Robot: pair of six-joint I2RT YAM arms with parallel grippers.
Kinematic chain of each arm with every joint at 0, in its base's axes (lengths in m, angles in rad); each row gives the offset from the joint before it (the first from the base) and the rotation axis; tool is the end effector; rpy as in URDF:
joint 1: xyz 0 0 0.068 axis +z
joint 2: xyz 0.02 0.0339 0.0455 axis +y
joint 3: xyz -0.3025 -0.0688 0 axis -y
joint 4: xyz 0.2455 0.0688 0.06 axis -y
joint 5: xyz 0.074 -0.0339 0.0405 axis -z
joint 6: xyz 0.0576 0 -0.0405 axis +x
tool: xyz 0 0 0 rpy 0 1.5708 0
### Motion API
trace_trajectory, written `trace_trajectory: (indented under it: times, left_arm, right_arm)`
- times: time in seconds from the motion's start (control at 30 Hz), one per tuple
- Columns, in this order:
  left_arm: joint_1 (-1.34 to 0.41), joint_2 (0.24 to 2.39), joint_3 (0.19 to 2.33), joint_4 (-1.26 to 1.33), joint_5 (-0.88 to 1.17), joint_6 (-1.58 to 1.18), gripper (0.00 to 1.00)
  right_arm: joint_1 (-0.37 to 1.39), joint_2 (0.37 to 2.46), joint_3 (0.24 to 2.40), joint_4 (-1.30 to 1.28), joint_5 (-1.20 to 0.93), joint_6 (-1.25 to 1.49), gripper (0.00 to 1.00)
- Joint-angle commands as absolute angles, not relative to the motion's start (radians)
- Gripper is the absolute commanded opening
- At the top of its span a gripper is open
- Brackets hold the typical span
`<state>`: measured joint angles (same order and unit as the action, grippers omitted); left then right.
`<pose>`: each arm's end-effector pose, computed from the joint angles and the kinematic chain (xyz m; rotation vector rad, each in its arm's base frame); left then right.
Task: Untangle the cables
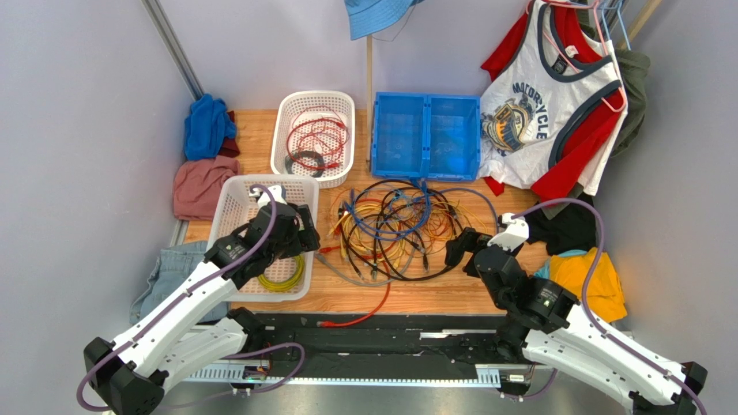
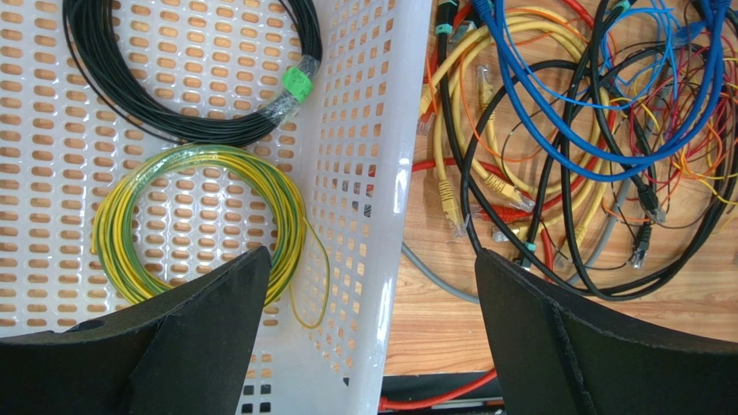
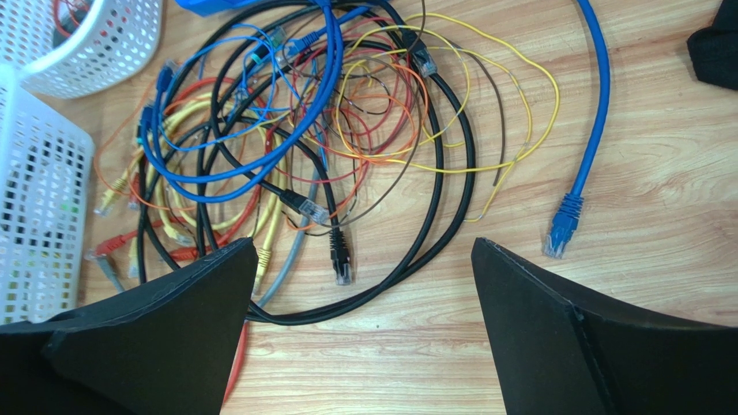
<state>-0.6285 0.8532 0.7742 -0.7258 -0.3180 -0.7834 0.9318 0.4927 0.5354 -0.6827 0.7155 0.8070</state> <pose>0.1398 -0.0794 0.2891 -0.3322 2.3243 -0.3265 0.0843 0.0500 0.2569 0.2519 2.0350 0.2870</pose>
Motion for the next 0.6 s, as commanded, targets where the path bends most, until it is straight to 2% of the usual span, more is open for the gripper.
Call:
trace_trajectory:
  times: [0.0,0.2,0.37,0.57]
  left_arm:
    - [-0.630,0.845,0.761,-0.689,-0.295,-0.796,0.97]
    - [-0.630,0.833,0.744,-0.678,-0.284,-0.793,0.97]
    - [-0.629,0.828,0.729,-0.666,-0.275,-0.784,0.97]
    - [-0.630,0.882,0.738,-0.554,-0.166,-0.717,0.95]
  right_arm:
    - [0.931,0.518,0.546,-0.643,0.709,0.756,1.00]
    - [0.930,0.486,0.525,-0.644,0.790,0.847,0.98]
    - [0.930,0.405,0.485,-0.568,0.667,0.726,0.99]
    - [0.931,0.399,0.477,-0.571,0.635,0.707,0.99]
